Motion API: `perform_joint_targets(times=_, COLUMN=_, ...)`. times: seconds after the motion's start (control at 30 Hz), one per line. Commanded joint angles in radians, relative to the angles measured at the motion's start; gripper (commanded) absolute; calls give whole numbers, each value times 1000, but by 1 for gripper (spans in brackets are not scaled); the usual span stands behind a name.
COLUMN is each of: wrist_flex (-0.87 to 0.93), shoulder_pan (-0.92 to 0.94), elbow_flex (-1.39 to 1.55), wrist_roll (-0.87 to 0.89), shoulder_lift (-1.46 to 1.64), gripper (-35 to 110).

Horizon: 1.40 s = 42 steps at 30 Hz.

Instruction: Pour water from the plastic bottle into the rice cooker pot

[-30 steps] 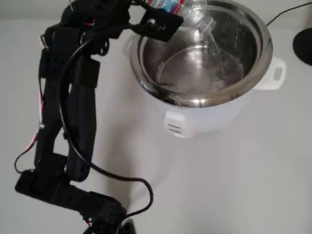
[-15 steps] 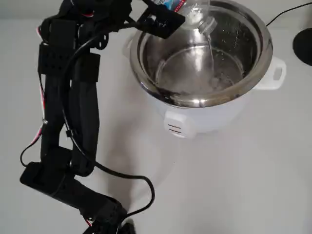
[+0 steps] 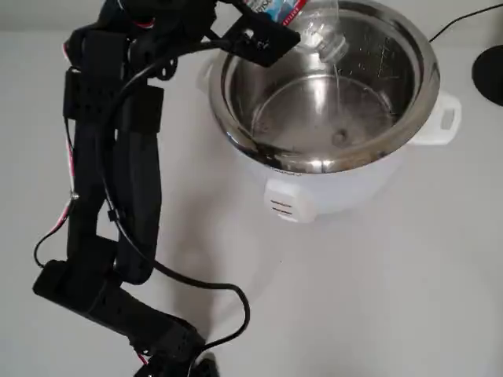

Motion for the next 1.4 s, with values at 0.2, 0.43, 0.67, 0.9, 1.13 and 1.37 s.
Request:
perform_joint_targets(times=0.2, wrist_flex=11, shoulder_pan=21, elbow_flex=-92, wrist_roll=23, shoulder_lift=5, gripper=8)
perform_joint_targets(times=0.43, wrist_flex=18, shoulder_pan=21, elbow_flex=-92, wrist_roll=17, shoulder_lift=0, gripper=8)
perform_joint_targets(times=0.67, wrist_flex=23, shoulder_pan=15, elbow_flex=-92, wrist_roll=-20, shoulder_lift=-29, gripper=8)
perform_joint_targets(times=0.9, wrist_flex=-12, shoulder_pan=-48, elbow_flex=-92, wrist_roll=-253, shoulder_lift=-25, gripper=9)
perform_joint_targets(times=1.13, wrist_flex=-21, shoulder_pan=-199, elbow_flex=-92, wrist_roll=-709, shoulder_lift=-29, gripper=8)
perform_joint_targets(times=1.37, wrist_flex=15, shoulder_pan=-399, elbow_flex=-92, wrist_roll=-1108, shoulder_lift=-18, gripper=8)
